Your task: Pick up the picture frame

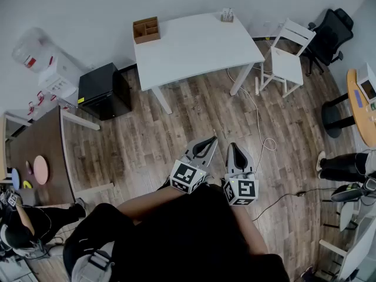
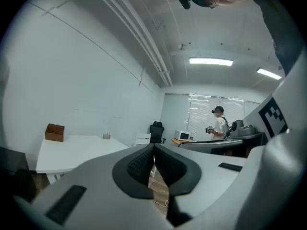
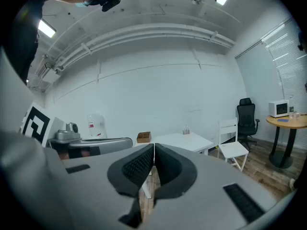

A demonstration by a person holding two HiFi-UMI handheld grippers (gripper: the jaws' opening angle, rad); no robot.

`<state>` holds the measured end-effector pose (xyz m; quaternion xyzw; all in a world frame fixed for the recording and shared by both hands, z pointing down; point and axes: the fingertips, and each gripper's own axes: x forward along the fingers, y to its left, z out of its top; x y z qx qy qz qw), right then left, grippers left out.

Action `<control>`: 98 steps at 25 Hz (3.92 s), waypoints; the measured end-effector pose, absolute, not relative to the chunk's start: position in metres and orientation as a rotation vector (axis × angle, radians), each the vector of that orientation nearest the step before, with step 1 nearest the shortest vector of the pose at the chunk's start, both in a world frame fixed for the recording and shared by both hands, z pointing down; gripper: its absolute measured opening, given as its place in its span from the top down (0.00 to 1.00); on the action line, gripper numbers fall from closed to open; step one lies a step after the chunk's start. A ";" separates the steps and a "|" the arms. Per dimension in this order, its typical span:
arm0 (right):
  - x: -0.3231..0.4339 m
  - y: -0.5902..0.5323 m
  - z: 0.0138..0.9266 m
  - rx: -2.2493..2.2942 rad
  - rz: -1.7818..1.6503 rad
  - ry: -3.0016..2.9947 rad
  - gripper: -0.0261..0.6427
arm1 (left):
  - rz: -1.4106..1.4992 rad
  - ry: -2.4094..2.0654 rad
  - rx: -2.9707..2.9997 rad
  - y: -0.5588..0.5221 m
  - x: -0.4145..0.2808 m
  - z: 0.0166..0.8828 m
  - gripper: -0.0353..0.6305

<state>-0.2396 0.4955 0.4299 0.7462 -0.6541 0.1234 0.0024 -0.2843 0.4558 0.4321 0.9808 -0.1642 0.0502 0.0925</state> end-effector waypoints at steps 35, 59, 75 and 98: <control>-0.105 0.439 0.488 2.318 0.439 -2.001 0.90 | 0.110 -0.489 2.923 0.408 -0.141 0.467 0.92; 0.021 0.160 0.459 2.315 0.400 -1.870 0.91 | 0.130 -0.408 2.932 0.111 -0.022 0.452 0.92; 0.096 0.053 0.490 2.269 0.489 -2.007 0.91 | 0.186 -0.567 2.818 0.018 0.011 0.490 0.92; 0.272 -0.187 0.553 1.949 0.568 -2.182 0.90 | 0.286 -0.831 2.728 -0.211 0.183 0.556 0.92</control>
